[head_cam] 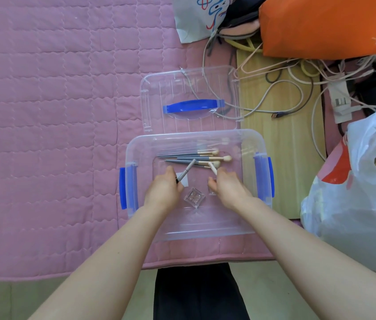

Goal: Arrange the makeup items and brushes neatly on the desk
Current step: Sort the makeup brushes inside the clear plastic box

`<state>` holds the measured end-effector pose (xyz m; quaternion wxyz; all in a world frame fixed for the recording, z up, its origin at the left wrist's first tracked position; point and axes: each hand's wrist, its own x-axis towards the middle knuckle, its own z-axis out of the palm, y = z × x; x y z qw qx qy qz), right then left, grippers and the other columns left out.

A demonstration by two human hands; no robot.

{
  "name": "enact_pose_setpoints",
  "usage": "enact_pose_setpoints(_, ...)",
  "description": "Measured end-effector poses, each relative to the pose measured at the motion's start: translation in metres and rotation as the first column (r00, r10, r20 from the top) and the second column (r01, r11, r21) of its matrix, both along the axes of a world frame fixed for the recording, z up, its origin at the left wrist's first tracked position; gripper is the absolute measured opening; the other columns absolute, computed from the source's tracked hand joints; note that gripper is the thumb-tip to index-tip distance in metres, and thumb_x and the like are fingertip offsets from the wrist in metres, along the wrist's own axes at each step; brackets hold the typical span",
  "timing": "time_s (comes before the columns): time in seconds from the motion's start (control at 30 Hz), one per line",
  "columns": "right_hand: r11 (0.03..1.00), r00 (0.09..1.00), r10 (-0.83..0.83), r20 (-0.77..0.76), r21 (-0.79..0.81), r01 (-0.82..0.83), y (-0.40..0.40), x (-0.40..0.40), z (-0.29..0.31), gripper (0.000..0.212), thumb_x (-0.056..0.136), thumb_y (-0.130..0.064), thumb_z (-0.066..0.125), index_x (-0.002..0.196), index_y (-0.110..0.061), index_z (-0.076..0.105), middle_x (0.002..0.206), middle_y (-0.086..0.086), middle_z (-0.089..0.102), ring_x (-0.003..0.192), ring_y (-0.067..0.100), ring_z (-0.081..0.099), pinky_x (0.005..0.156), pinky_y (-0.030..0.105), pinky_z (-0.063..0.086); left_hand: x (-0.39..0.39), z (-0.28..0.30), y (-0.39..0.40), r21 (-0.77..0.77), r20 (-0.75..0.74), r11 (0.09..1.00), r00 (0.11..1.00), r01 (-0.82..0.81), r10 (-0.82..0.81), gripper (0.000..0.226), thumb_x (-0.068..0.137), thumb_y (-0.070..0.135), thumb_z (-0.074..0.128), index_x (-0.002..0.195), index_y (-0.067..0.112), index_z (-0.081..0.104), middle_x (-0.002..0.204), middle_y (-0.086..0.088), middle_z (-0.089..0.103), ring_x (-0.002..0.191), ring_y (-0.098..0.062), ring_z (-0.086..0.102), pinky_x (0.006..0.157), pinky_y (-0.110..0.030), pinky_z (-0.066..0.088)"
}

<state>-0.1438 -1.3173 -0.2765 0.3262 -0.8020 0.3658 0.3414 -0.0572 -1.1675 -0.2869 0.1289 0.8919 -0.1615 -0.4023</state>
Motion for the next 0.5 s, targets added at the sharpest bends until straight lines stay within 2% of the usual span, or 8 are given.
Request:
enact_pose_setpoints(0.1,0.995,0.997,0.065,0.034,0.075,-0.068,0.006,-0.004,-0.001,0.026,0.097,-0.028,0.045,0.102,-0.003,0.047,0.097,0.020,0.061,0.087,0.036,0.058,0.075,0.039,0.047,-0.006,0.003,0.004,-0.053,-0.048,0.991,0.992,-0.123,0.121,0.015,0.091,0.022,0.049,0.098,0.010,0.047,0.092,-0.015,0.062,0.081,-0.038,0.058,0.072,-0.045,0.053)
enact_pose_setpoints(0.2,0.987,0.994,0.091,0.059,0.131,-0.098,0.013,-0.005,-0.001,0.016,0.093,-0.024,0.050,0.097,-0.010,0.042,0.090,0.013,0.058,0.080,0.032,0.056,0.071,0.036,0.047,-0.011,0.003,0.007,-0.061,-0.071,0.985,0.985,-0.163,0.158,0.012,0.090,0.020,0.047,0.097,0.011,0.050,0.091,-0.014,0.063,0.080,-0.038,0.058,0.070,-0.044,0.052)
enact_pose_setpoints(0.27,0.985,0.995,0.080,0.056,0.150,-0.088,0.017,-0.003,-0.001,0.016,0.089,-0.017,0.049,0.101,-0.011,0.042,0.089,0.014,0.060,0.078,0.032,0.058,0.072,0.036,0.051,-0.012,0.003,0.009,-0.060,-0.077,0.981,0.981,-0.185,0.180,0.009,0.089,0.019,0.047,0.091,0.010,0.048,0.091,-0.016,0.063,0.080,-0.039,0.057,0.068,-0.043,0.051)
enact_pose_setpoints(0.43,0.991,0.996,0.084,0.022,0.103,-0.086,0.023,0.002,-0.005,0.016,0.088,-0.008,0.044,0.104,-0.009,0.043,0.089,0.018,0.052,0.077,0.035,0.055,0.075,0.047,0.053,-0.012,0.003,0.007,-0.021,-0.109,0.974,0.969,-0.225,0.221,0.009,0.089,0.018,0.046,0.088,0.010,0.042,0.095,-0.018,0.061,0.084,-0.039,0.057,0.070,-0.042,0.048)
enact_pose_setpoints(0.5,0.992,0.996,0.085,0.028,0.086,-0.087,0.025,0.005,-0.008,0.016,0.090,-0.009,0.041,0.106,-0.008,0.043,0.094,0.020,0.054,0.077,0.032,0.051,0.069,0.044,0.050,-0.011,0.002,0.004,0.026,-0.132,0.973,0.964,-0.231,0.233,0.009,0.089,0.019,0.046,0.091,0.010,0.043,0.099,-0.017,0.061,0.088,-0.038,0.057,0.074,-0.041,0.049)
